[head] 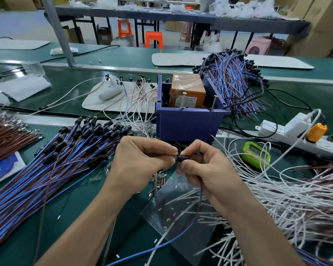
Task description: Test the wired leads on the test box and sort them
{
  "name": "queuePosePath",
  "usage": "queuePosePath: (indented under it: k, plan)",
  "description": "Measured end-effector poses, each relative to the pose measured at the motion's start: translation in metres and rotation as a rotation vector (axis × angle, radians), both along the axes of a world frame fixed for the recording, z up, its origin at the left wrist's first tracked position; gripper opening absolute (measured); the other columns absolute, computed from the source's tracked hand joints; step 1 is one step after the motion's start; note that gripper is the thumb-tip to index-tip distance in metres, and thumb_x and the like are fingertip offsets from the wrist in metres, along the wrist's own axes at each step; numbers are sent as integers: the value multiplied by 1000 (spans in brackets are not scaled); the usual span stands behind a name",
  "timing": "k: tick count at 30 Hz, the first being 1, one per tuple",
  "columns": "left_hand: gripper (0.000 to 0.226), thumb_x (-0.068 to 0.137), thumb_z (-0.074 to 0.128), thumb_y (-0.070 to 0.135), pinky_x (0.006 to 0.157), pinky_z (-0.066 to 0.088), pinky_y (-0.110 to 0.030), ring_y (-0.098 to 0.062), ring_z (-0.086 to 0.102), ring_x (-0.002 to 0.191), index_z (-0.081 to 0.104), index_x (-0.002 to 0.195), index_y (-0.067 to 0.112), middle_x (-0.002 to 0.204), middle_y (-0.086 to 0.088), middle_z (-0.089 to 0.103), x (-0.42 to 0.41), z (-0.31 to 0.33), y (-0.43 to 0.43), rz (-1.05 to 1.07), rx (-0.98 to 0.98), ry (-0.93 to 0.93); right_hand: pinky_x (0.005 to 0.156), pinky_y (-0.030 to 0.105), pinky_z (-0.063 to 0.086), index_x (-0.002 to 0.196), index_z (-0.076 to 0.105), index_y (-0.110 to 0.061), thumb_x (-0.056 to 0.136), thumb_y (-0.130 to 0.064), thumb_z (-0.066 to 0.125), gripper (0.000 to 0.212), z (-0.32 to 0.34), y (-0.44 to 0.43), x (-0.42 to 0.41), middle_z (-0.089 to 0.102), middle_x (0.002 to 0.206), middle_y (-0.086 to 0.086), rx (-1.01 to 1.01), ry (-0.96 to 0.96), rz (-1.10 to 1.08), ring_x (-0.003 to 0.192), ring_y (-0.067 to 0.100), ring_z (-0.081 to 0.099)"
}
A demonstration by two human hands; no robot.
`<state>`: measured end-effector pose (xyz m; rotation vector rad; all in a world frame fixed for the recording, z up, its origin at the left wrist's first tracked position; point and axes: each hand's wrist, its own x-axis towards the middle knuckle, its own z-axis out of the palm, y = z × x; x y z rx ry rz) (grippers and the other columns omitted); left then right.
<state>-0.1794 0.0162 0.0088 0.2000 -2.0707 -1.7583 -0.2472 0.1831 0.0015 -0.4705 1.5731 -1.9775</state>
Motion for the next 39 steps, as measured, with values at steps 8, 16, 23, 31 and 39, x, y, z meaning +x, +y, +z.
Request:
queuePosePath:
  k: [8,16,23,31,39]
  plan:
    - [37,70,87,-5,67,60,-22,-16,78,75,84,78,31,79,2,80,0,-3,0,5,-42,-12,46,22,29,86,60,-9,88,14,63,24,0,0,1,64,68,20,0,-56,7,51,15,38]
    - [38,69,82,-18,65,57,-19,-13,76,69,84,73,20,76,-6,79,-3,-2,8,16,177,-14,44,19,34,82,64,-12,91,14,60,27,0,0,1,64,67,19,-54,-117,12,48,13,41]
    - [38,67,81,-21,64,57,-19,-12,75,66,83,71,17,74,-6,79,-4,-1,7,14,158,1,44,21,31,86,61,-8,88,16,61,24,-2,-2,0,63,67,18,-35,-73,-32,48,13,41]
    - [42,71,85,-12,69,60,-21,-12,78,75,83,78,29,78,4,80,-3,-6,6,30,-50,-23,45,22,28,82,61,-11,86,18,61,30,-3,-2,0,64,68,18,15,-54,-50,50,15,39]
    - [39,71,85,-12,68,60,-22,-14,78,74,84,78,26,78,3,80,-3,-4,6,47,-22,-17,45,23,28,88,59,-7,88,17,60,24,-3,-2,-1,64,67,18,9,-99,-25,49,16,37]
